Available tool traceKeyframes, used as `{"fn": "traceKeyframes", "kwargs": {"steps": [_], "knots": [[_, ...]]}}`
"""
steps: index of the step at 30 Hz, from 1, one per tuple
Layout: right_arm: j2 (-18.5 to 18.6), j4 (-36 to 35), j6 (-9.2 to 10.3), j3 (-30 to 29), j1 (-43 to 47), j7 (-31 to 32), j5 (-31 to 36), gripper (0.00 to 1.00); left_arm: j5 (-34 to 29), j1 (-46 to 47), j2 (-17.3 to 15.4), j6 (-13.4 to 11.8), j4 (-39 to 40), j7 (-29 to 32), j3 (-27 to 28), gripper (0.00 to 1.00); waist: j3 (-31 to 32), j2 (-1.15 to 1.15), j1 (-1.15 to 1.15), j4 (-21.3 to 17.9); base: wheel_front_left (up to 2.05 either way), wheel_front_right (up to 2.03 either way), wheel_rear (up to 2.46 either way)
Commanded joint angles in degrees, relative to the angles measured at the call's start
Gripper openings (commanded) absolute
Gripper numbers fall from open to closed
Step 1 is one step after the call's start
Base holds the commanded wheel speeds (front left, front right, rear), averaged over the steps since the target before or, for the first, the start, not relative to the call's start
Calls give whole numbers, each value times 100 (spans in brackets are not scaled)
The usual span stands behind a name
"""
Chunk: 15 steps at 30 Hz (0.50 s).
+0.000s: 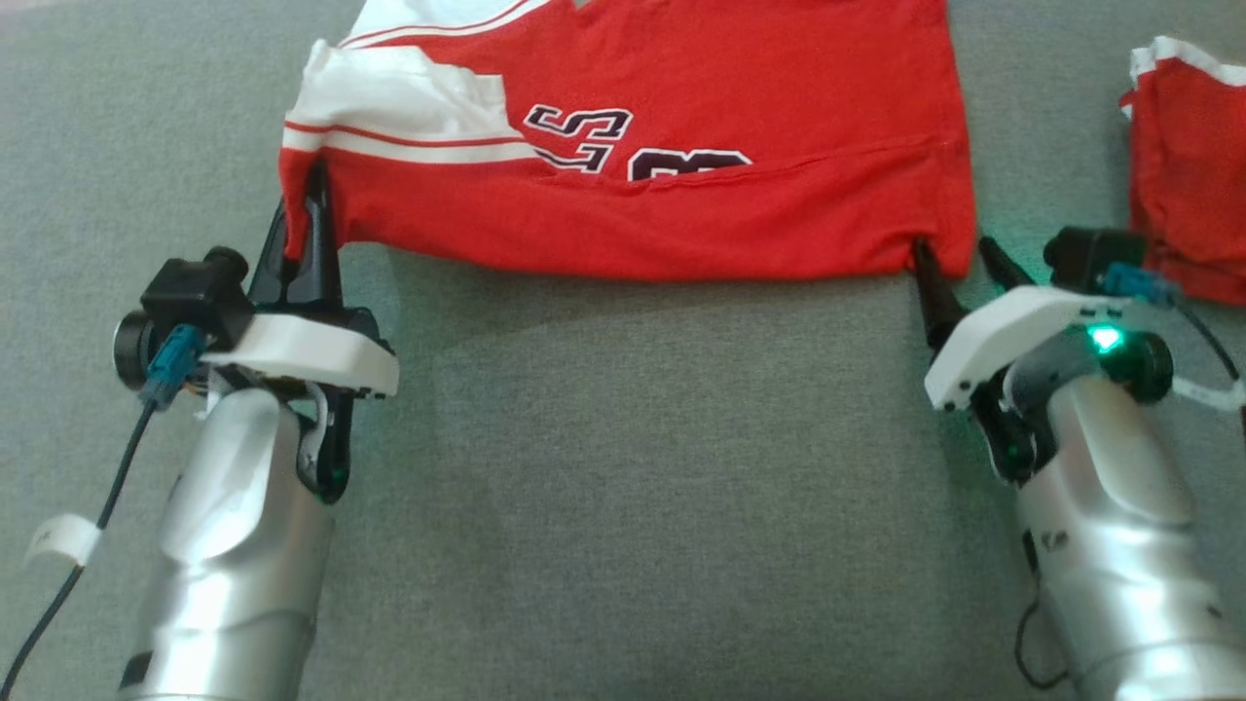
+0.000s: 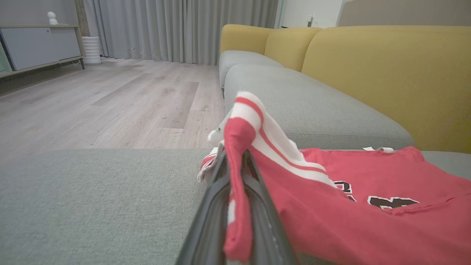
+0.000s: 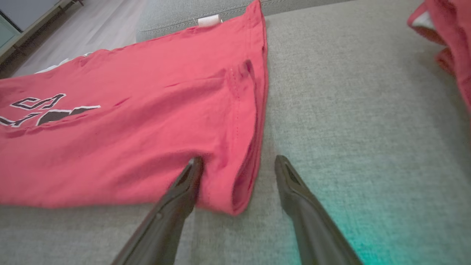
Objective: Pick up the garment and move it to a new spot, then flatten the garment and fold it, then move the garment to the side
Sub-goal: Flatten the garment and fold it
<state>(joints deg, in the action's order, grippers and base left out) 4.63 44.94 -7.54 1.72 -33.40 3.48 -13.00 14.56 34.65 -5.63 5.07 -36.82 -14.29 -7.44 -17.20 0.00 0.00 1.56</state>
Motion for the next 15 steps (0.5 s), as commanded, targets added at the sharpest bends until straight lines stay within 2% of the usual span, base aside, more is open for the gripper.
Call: {"fn": "traceKeyframes", "kwargs": {"steps": [1, 6, 7, 8, 9, 15], "knots": [[-114, 70, 5, 50, -186, 68, 107, 100, -38, -5, -125, 1, 238, -70, 129, 0, -19, 0, 0, 26, 0, 0, 0], [-167, 613, 5, -62, -417, 127, 309, 100, -95, -73, -132, 11, 342, -70, 86, 0, -49, 0, 0, 62, 0, 0, 0], [-169, 689, 5, -50, -451, 109, 303, 70, -101, -79, -139, 13, 345, -70, 83, 0, -47, 0, 0, 68, 0, 0, 0], [-171, 750, 5, -3, -480, 75, 272, 19, -103, -85, -146, 15, 344, -70, 83, 0, -41, 0, 0, 71, 0, 0, 0], [-172, 795, 5, 55, -500, 19, 256, 0, -104, -94, -158, 13, 334, -70, 88, 0, -27, 0, 0, 68, 0, 0, 0], [-174, 930, 5, 211, -534, -388, 310, 0, -91, -212, -251, -6, 145, -70, 119, 0, 133, 0, 0, -41, 0, 0, 0]]}}
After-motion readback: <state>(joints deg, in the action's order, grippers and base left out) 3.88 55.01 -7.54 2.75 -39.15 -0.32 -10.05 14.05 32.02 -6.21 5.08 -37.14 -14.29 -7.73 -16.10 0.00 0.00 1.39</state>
